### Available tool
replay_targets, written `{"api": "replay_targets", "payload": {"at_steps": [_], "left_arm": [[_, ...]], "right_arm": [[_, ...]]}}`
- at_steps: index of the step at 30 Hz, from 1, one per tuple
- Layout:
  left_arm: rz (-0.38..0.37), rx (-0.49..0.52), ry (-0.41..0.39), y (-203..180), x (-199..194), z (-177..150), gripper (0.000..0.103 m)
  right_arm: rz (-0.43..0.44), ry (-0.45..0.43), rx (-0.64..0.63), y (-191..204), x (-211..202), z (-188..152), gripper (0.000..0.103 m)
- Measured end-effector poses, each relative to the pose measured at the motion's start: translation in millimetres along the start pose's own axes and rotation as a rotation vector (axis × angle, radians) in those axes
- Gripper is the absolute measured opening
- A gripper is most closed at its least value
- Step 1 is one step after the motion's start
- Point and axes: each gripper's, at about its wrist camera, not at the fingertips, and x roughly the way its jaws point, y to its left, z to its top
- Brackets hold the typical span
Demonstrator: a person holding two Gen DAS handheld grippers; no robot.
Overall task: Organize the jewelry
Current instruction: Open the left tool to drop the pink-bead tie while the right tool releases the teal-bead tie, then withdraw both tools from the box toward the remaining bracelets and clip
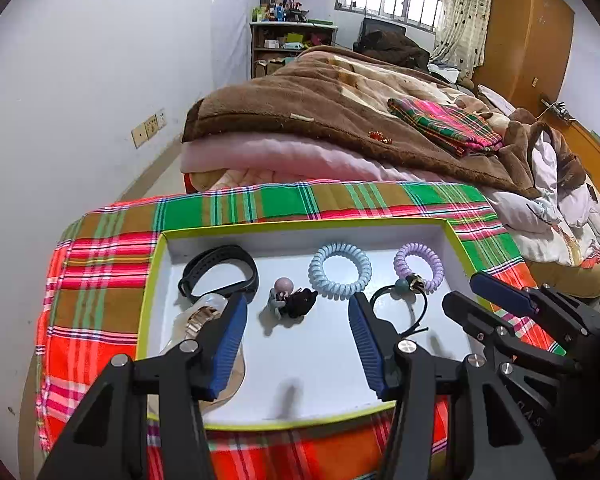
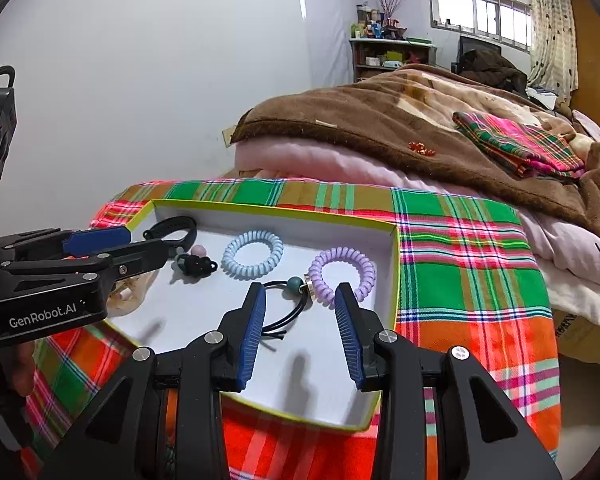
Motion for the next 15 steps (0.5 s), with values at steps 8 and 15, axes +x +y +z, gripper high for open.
{"api": "replay_targets", "payload": {"at_steps": [8,15], "left_arm": [[0.002,-0.005,-0.022,-1.9,-18.9,-10.3,0.055],[-0.019,-0.014,-0.035,-0.6,-36.1,-28.4,0.058]], "right_arm": [[0.004,-0.024,0.007,1.6,-19.7,-5.9,0.037],[0.016,-0.029,0.019,-3.0,-40.3,-23.2,0.048]]}}
